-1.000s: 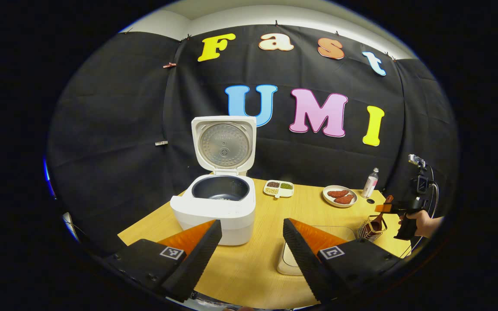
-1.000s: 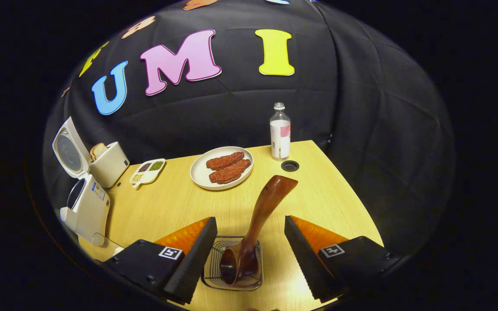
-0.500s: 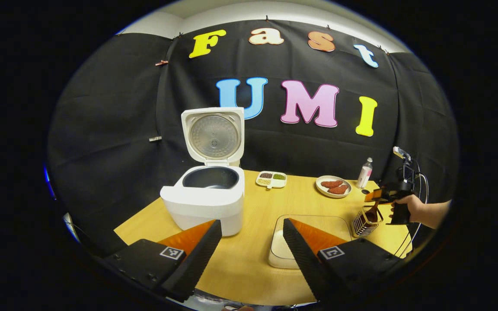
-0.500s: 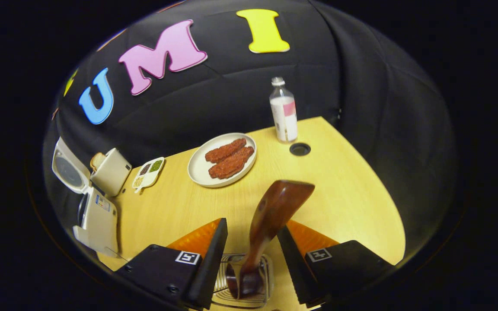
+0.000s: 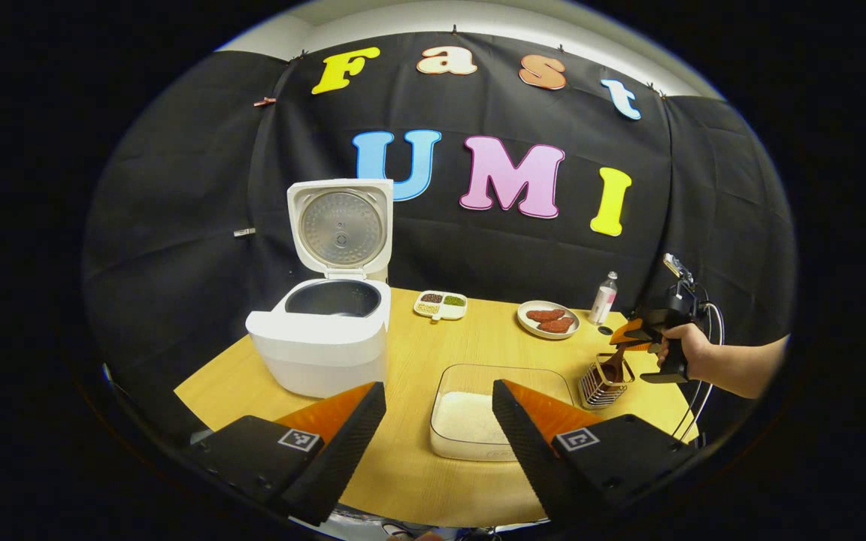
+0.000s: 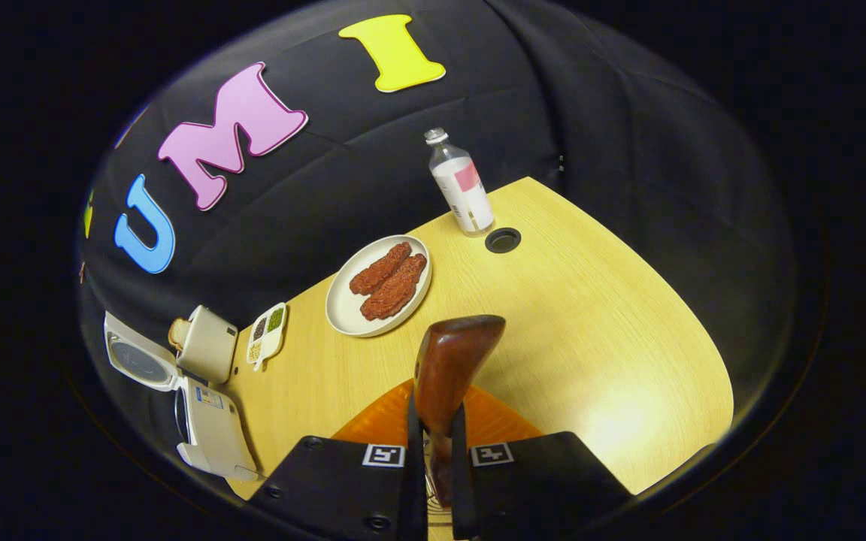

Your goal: Close the left gripper, press the button to open the rice cooker; take a wooden spoon from the chopstick holder with the right hand, scoop a spoonful of rice and pour it into the rice cooker, then put the wooden spoon back into the chopstick holder.

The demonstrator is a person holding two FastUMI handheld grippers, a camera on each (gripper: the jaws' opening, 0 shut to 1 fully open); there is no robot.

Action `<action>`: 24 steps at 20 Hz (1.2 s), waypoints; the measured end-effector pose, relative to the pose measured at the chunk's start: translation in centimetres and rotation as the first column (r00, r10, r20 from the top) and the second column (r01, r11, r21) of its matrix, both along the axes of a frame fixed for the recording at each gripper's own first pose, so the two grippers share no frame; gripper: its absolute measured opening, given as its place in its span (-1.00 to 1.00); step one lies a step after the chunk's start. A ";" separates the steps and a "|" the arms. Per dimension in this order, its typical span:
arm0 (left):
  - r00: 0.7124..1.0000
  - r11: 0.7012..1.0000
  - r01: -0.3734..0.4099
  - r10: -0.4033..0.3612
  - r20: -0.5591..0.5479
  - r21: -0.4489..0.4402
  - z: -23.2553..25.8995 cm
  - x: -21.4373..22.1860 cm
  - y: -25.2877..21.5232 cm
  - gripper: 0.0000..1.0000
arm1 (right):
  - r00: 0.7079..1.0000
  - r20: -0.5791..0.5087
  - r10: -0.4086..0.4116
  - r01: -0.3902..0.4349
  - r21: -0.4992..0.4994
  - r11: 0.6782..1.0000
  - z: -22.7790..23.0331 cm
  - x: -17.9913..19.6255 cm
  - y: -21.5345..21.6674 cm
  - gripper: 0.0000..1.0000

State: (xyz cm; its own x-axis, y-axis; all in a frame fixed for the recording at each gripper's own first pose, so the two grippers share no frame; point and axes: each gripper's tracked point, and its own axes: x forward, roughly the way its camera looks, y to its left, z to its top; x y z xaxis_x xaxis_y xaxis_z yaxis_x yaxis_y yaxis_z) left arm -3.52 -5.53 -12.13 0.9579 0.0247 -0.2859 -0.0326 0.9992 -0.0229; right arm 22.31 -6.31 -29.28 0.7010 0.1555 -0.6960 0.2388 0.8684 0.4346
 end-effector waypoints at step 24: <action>0.992 0.991 0.116 -0.111 0.058 -0.072 0.3 0.5 10.5 0.91 | 0.963 0.269 0.004 -0.019 0.052 0.998 16.2 -10.3 13.0 -0.72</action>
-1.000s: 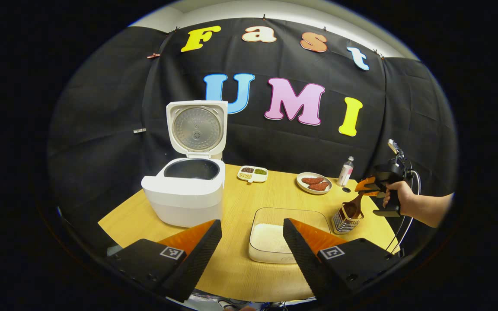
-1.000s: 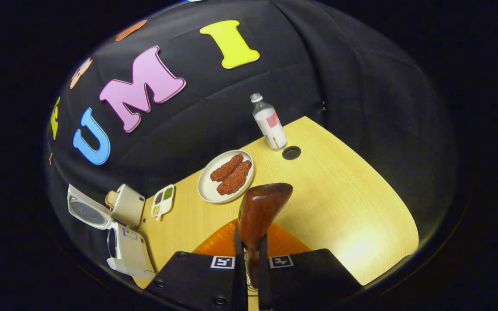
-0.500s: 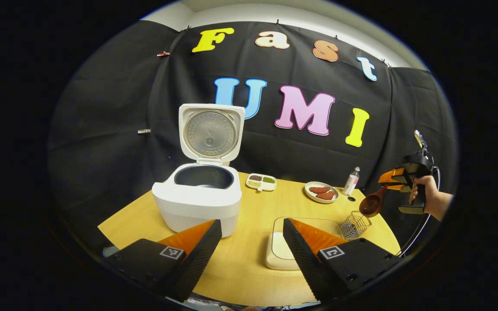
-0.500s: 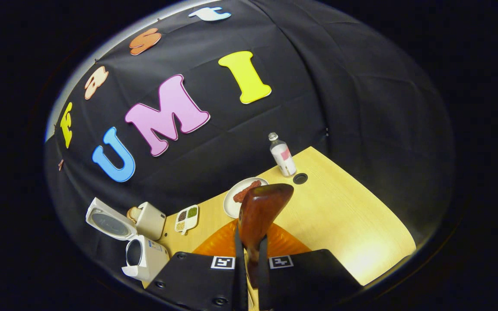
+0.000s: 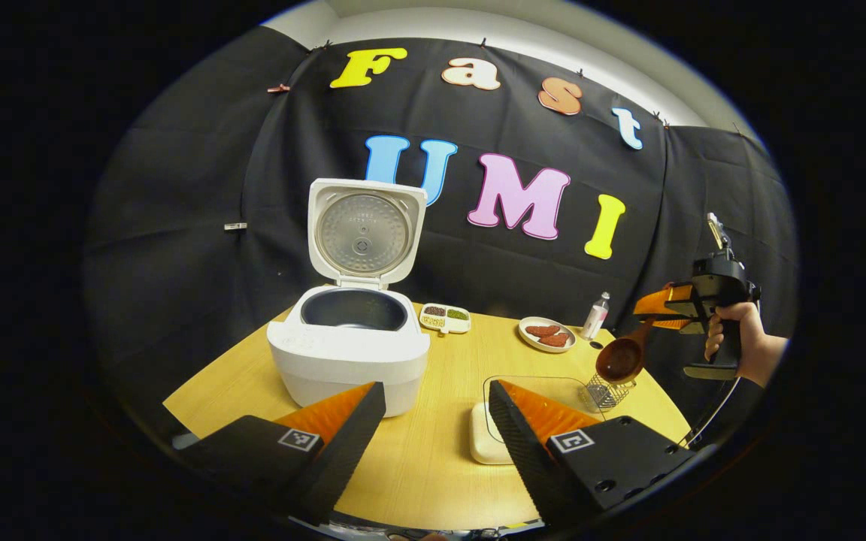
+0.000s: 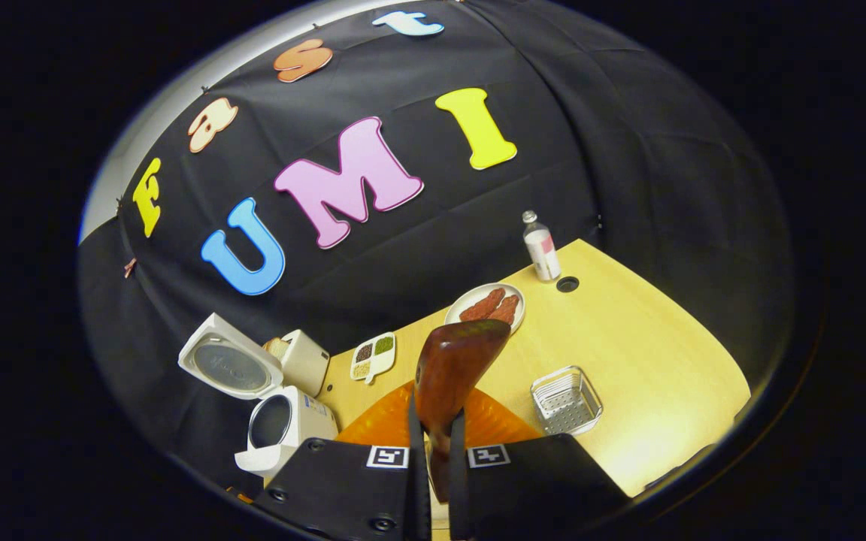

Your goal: Close the left gripper, press the button to open the rice cooker; take a wooden spoon from the chopstick holder with the right hand, scoop a spoonful of rice and pour it into the rice cooker, then put the wooden spoon back into the chopstick holder.

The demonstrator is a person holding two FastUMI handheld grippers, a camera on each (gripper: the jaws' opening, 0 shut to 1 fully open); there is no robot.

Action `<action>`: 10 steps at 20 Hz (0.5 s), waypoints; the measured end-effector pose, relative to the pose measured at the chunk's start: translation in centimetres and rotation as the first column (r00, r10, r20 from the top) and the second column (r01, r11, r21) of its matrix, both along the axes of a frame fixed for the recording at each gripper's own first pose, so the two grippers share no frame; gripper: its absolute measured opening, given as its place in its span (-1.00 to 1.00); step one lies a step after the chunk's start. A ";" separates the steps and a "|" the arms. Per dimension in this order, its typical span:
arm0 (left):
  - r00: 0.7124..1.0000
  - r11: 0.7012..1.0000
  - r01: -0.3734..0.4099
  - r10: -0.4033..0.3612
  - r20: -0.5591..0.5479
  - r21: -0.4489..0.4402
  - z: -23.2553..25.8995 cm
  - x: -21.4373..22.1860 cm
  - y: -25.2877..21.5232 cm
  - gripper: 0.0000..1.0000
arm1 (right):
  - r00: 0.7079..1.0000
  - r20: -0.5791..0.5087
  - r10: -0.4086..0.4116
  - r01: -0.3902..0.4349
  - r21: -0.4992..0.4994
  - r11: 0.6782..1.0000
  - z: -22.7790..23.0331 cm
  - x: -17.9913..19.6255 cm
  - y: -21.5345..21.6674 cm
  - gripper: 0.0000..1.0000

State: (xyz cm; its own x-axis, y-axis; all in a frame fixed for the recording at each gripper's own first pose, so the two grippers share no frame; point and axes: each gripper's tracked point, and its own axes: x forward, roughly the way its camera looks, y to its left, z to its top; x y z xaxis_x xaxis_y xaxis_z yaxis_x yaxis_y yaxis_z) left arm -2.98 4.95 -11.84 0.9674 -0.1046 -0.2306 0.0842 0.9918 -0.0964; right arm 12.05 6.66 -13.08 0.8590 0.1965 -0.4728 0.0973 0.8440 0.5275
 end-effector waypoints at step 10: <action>0.997 0.999 0.039 -0.038 -0.062 0.016 -2.7 0.6 4.0 0.91 | 0.996 -0.059 -0.070 0.066 -0.066 0.996 -9.2 -2.2 5.0 -0.72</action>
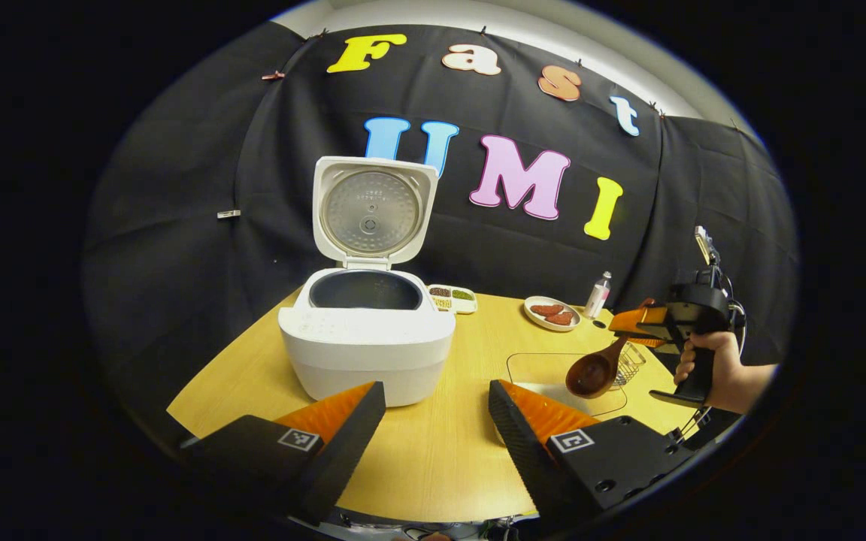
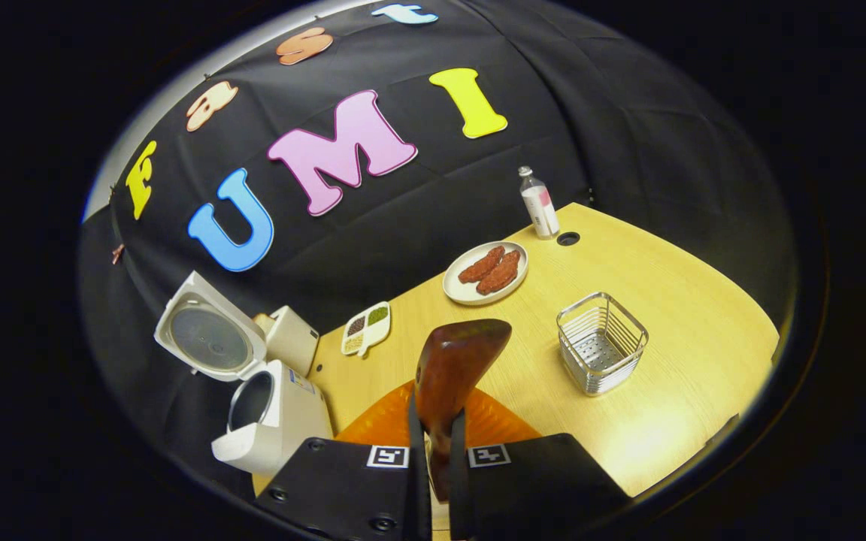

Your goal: Close the left gripper, press the button to open the rice cooker; take a wooden spoon from the chopstick holder with the right hand, scoop a spoonful of rice and pour it into the rice cooker, then put the wooden spoon back into the chopstick holder.

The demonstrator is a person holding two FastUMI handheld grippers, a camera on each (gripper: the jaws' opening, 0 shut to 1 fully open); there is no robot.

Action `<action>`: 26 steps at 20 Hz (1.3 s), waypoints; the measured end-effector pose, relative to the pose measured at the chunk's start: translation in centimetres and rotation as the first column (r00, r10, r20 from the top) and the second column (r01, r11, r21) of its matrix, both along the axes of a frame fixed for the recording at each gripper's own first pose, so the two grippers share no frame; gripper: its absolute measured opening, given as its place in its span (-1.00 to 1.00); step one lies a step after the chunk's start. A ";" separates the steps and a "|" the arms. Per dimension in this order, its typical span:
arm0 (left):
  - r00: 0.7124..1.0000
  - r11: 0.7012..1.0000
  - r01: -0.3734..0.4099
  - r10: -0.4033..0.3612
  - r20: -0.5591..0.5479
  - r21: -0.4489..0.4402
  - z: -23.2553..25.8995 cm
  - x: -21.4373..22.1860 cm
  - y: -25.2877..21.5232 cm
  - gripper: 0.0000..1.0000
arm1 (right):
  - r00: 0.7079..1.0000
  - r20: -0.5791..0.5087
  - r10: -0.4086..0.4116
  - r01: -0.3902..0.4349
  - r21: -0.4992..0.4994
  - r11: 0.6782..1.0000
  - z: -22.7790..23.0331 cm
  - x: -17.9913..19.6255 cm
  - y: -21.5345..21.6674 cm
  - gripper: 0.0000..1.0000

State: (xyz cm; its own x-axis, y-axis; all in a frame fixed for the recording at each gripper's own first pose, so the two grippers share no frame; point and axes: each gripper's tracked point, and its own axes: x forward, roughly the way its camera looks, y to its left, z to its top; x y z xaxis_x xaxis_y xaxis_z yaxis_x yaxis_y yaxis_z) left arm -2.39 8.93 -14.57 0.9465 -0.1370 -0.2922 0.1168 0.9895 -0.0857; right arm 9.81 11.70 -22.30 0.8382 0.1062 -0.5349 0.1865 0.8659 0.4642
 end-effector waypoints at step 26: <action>0.997 0.997 -0.078 0.077 -0.019 -0.005 -1.3 -0.3 5.1 0.91 | 0.994 -0.106 0.029 -0.018 0.098 0.995 -2.7 -4.2 10.7 -0.72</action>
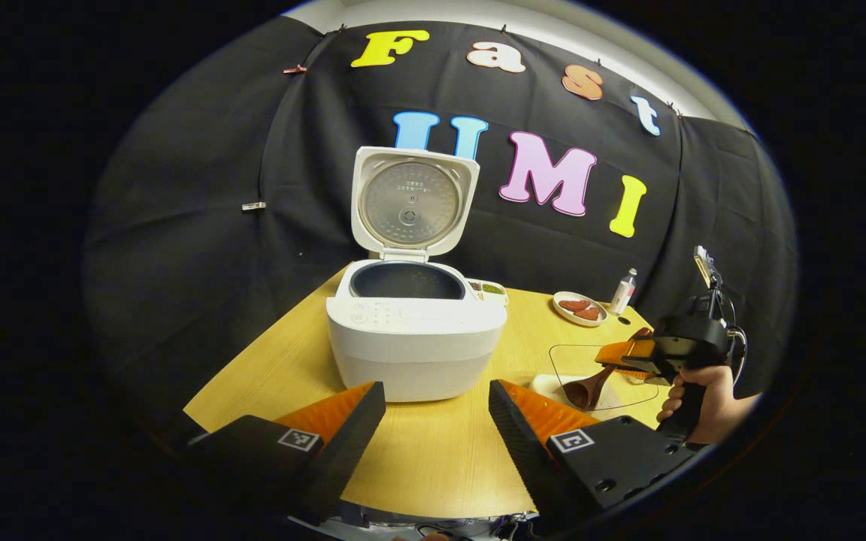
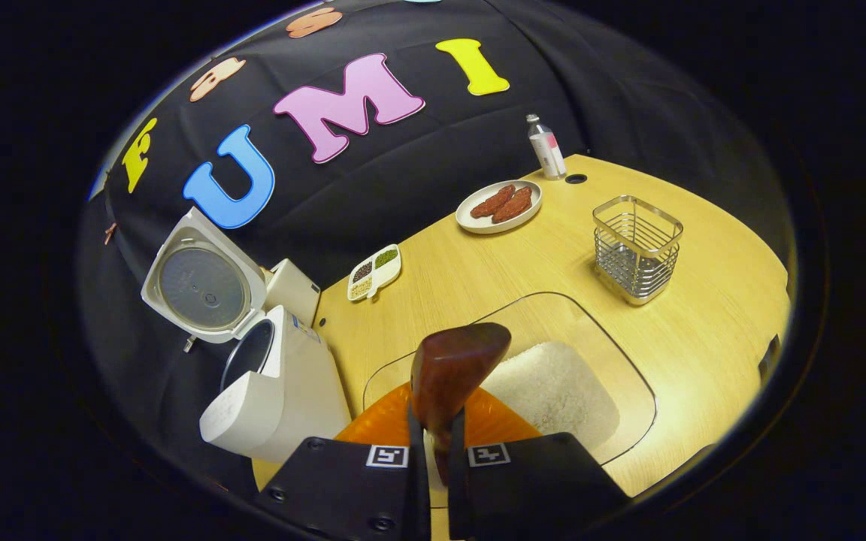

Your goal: Close the left gripper, press the button to open the rice cooker; take a wooden spoon from the chopstick holder with the right hand, scoop a spoonful of rice and pour it into the rice cooker, then put the wooden spoon back into the chopstick holder.

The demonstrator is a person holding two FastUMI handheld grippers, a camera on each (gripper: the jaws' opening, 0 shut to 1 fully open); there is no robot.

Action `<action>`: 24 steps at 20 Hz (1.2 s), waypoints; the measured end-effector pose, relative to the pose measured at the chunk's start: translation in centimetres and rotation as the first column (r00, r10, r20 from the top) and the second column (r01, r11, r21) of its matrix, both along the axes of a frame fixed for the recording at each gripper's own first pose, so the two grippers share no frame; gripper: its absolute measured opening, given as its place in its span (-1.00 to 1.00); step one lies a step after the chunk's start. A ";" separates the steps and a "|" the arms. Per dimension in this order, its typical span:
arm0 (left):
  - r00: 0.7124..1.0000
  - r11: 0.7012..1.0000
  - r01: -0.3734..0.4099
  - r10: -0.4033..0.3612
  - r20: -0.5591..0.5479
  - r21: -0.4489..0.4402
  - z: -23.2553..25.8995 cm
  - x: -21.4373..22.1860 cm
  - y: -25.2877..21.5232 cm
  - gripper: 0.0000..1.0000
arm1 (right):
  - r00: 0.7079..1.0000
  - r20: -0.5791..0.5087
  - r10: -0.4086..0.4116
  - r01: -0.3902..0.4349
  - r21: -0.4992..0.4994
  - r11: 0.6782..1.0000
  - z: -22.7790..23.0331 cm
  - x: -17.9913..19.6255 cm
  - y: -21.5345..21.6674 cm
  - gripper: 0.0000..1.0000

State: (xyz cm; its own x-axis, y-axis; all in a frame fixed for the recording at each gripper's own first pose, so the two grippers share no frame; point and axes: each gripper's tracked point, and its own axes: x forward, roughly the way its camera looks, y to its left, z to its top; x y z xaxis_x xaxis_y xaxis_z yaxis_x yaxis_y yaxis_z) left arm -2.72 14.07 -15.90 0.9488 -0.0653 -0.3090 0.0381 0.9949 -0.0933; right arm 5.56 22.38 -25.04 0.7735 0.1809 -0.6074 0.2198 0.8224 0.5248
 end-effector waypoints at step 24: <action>0.997 0.998 -0.058 0.059 0.046 -0.026 1.3 0.3 -0.2 0.91 | 0.981 -0.062 -0.186 0.196 0.355 0.914 6.7 2.5 -7.6 -0.72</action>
State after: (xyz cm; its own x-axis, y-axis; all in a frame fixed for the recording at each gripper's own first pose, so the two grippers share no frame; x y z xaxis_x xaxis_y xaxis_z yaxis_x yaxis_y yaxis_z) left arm -2.40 13.89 -14.60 0.9645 -0.0161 -0.2637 -0.0156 0.9930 -0.1174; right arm 8.09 14.83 -18.31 0.7999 0.2403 -0.5499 0.3714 0.5214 0.7682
